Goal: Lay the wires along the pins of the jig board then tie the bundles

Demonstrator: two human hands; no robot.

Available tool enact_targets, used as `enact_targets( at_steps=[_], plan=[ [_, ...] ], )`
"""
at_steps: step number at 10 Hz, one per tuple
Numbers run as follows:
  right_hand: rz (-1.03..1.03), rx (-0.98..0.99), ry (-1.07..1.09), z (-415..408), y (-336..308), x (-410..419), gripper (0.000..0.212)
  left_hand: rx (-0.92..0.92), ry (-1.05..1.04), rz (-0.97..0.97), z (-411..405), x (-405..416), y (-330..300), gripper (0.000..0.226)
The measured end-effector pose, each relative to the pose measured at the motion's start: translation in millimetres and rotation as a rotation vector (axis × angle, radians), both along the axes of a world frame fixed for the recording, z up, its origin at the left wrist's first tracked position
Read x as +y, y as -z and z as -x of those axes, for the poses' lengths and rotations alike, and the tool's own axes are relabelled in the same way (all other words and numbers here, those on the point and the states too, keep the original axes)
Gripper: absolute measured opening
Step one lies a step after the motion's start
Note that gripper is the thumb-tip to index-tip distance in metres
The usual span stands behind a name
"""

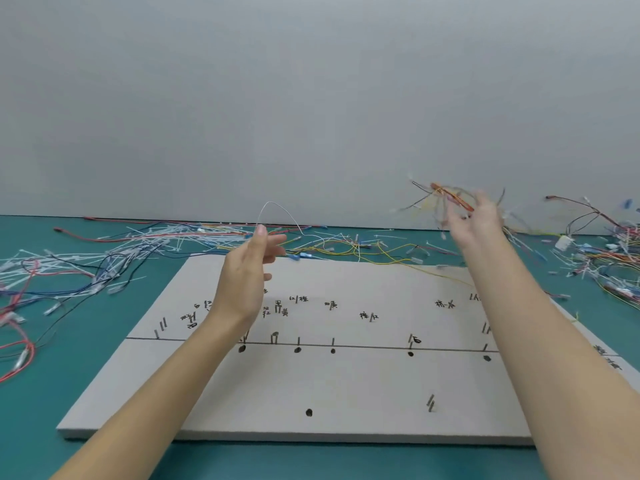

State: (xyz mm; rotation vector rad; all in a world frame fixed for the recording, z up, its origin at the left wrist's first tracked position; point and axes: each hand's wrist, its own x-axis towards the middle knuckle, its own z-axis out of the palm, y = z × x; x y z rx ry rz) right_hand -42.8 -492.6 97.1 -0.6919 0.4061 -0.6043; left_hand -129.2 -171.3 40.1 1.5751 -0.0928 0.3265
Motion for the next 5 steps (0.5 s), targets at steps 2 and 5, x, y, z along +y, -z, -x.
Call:
enact_targets(
  at_steps=[2,5],
  plan=[
    [0.289,0.192,-0.053,5,36,17,0.028,-0.013,0.031,-0.040,-4,-2,6,0.040],
    [0.456,0.278,-0.305,47,68,66,0.028,-0.022,0.253,-0.716,10,4,37,0.019]
  ],
)
